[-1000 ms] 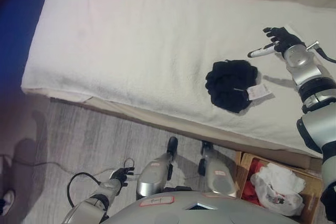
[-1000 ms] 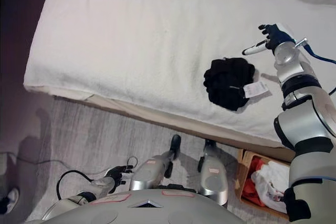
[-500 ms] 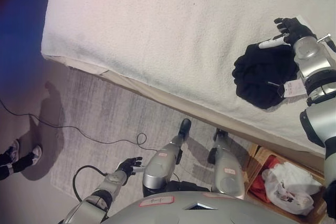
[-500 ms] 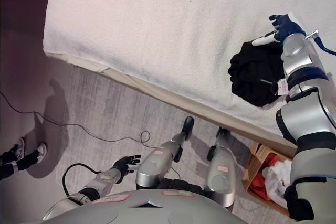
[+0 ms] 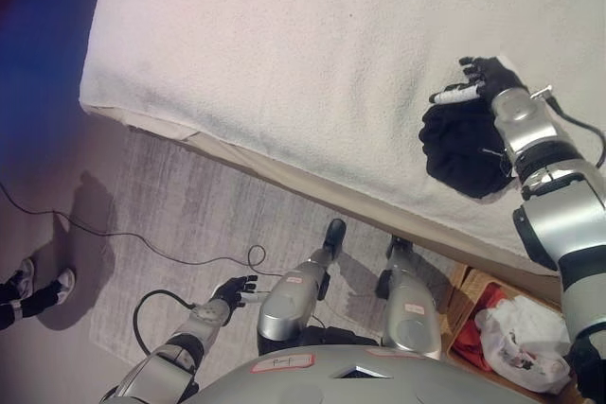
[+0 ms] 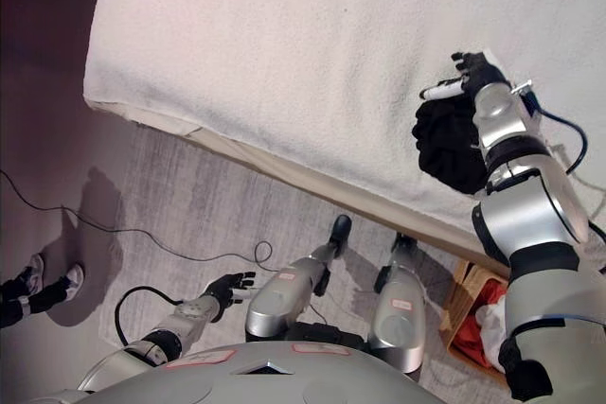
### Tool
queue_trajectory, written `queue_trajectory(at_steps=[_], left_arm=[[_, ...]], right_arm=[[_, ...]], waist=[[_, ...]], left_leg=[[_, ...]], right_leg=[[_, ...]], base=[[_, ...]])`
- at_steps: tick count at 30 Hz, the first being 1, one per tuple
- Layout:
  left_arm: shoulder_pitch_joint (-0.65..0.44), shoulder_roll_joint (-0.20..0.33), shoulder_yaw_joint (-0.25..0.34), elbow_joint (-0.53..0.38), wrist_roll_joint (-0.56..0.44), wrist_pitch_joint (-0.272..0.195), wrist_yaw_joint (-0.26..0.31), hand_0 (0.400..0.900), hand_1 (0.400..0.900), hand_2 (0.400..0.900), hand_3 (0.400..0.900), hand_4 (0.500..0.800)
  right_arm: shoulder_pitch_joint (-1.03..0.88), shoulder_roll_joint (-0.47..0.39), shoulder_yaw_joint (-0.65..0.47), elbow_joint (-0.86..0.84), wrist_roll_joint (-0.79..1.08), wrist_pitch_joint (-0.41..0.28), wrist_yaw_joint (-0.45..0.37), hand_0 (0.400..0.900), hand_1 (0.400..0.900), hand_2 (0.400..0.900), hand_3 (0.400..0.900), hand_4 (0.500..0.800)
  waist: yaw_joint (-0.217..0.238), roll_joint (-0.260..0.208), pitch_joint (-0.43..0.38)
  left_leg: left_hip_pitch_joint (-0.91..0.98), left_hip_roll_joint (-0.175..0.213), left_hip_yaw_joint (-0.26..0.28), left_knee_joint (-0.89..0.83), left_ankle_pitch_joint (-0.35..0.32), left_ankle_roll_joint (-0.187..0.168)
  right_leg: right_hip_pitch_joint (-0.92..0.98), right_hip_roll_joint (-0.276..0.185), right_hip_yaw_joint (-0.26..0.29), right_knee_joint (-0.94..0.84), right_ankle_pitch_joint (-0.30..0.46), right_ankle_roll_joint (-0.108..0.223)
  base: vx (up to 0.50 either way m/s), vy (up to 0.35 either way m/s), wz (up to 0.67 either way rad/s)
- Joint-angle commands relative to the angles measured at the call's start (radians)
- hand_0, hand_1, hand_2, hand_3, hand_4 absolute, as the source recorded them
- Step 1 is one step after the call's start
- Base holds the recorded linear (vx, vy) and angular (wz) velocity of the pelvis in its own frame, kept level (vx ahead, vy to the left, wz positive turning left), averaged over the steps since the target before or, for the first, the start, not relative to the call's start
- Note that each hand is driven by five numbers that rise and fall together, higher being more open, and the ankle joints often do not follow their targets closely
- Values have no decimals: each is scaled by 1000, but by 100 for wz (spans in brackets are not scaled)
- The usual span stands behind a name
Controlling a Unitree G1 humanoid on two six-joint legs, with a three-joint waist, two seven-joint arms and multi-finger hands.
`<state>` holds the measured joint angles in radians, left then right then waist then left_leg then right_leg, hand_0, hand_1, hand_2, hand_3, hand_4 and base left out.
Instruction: Put the clothes on the bed into the basket.
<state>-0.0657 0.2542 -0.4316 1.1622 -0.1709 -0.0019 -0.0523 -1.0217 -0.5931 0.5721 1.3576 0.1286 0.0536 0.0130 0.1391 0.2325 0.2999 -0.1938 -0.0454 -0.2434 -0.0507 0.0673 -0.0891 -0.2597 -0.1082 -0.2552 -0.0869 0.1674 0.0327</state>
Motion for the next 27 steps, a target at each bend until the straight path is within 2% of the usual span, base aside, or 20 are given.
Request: queue_trajectory(at_steps=[1,19,20,21,22,23,27], left_arm=[[25,44,-47,101,23,19,5,900,900,900,900,800],[11,30,-37,107,25,25,13,900,900,900,900,800],[11,30,-37,107,25,24,13,900,900,900,900,800],[11,27,-37,107,24,24,13,900,900,900,900,800],[11,27,-36,106,23,25,13,900,900,900,900,800],[11,29,-35,107,24,25,13,900,900,900,900,800],[6,24,-35,109,22,26,15,900,900,900,900,800]], right_arm=[[-14,12,6,58,35,-19,-17,900,900,900,900,800],[84,30,-63,90,51,4,-19,900,900,900,900,800],[84,31,-63,92,51,5,-20,798,798,798,798,739],[87,32,-66,93,52,6,-20,569,569,569,569,601],[87,32,-66,93,51,6,-19,537,537,537,537,582],[86,32,-63,93,47,8,-15,400,400,400,400,500],[88,43,-63,96,42,11,-15,400,400,400,400,500]], waist=[[-5,-42,-56],[-22,-12,-56],[-23,-10,-56],[-24,-9,-56],[-24,-8,-56],[-25,-8,-56],[-28,-9,-60]], left_leg=[[-29,-1,62,-37,3,12],[-26,2,81,-37,0,10],[-25,1,82,-37,0,10],[-25,1,85,-37,0,10],[-25,0,86,-37,0,10],[-25,1,87,-37,0,11],[-21,2,95,-37,-2,12]], right_leg=[[33,-62,64,35,-108,72],[35,-63,74,28,-112,71],[35,-63,76,27,-112,71],[35,-64,78,27,-111,72],[35,-64,78,26,-110,72],[34,-64,79,25,-110,72],[35,-63,82,24,-110,71]], base=[[17,0,-4],[8,2,-4],[-3,11,-5],[-3,11,-6],[-3,9,-5],[-1,6,-6],[-4,4,-6]])
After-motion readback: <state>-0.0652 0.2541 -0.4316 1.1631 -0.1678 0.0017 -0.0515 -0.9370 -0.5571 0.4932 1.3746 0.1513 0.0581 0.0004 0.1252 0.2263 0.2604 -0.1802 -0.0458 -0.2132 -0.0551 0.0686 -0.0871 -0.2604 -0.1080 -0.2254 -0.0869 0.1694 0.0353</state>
